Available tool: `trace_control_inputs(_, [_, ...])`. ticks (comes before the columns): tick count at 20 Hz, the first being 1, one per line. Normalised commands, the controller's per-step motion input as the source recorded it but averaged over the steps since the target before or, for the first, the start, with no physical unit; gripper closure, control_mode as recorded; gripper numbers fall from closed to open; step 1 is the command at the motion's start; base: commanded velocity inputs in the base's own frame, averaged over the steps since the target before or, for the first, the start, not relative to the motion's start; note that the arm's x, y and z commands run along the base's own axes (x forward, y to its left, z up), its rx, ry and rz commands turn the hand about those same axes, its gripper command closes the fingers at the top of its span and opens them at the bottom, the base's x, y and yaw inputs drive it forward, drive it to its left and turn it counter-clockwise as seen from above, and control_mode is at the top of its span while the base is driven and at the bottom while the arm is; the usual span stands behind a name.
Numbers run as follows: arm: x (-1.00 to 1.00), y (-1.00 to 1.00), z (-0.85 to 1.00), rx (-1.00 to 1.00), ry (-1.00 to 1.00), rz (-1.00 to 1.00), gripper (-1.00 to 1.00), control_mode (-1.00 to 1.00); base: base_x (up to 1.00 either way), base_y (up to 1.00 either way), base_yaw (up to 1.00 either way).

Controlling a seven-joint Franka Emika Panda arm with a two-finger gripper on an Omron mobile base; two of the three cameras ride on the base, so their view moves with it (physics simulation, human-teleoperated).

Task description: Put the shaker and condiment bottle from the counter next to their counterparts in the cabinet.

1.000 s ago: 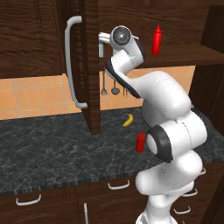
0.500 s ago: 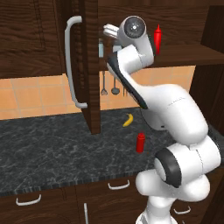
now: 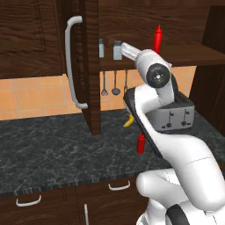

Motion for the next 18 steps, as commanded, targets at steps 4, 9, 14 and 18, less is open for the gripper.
trace_control_inputs(4, [-0.94,-0.79,0.0,0.08,0.09,0.2,-1.0,-1.0,0.0,0.0,0.0])
trace_control_inputs(9, [-1.0,-0.59,-0.21,0.01,0.08,0.33,-1.0,-1.0,0.0,0.0,0.0])
trace_control_inputs(14, [-0.96,-0.41,-0.47,-0.1,-0.01,0.41,-1.0,-1.0,0.0,0.0,0.0])
trace_control_inputs(18, [-0.57,-0.03,-0.91,-0.25,-0.01,0.32,-1.0,-1.0,0.0,0.0,0.0])
